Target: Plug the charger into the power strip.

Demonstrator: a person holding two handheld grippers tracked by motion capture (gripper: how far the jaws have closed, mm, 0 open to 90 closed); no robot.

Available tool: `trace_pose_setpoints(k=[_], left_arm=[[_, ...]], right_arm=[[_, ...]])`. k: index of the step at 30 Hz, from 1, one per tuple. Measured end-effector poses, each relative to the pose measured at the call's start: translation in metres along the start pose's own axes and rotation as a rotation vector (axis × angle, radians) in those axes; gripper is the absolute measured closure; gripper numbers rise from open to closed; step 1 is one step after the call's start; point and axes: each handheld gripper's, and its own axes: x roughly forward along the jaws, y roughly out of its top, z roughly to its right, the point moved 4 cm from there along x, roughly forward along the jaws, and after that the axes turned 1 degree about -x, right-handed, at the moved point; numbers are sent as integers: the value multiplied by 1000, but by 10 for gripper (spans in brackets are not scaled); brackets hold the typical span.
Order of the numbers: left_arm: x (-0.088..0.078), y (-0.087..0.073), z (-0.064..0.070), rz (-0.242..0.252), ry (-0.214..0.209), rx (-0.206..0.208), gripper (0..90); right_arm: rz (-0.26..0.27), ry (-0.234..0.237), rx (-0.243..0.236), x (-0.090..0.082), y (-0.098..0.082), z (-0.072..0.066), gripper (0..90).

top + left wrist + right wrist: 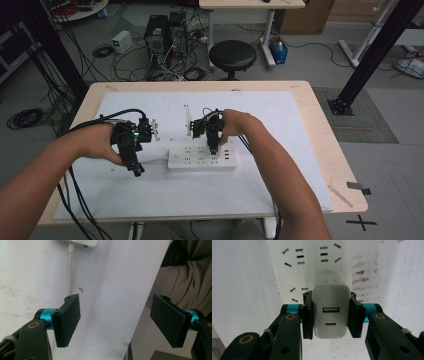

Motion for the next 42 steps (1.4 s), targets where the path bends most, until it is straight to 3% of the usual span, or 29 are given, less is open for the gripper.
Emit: trace_pose_setpoints(k=[7,11,20,24,29,33,40,42], left_arm=[[1,1,-1,-2,-3,-7,244],[3,4,-1,-2,-8,-9,244],[-2,6,-2,-3,1,3,244],[-3,6,-3,5,2,0,243],[-1,2,-5,-14,0,-1,244],[2,3,-6,-6,-11,-9,244],[2,6,-4,-6,-16,6,243],[1,5,-5,-3,-10,3,244]], right_arm=[[-15,-16,-7,1,4,-2,628],[30,-13,-8,2,-1,-1,628],[52,-13,-5,3,-5,-1,627],[29,-30,-1,4,-1,-4,627],[32,-18,-1,5,-2,-3,627],[64,-11,5,6,-6,-1,627],[54,-9,-7,8,-4,-1,626],[73,-7,7,10,-6,-1,626]])
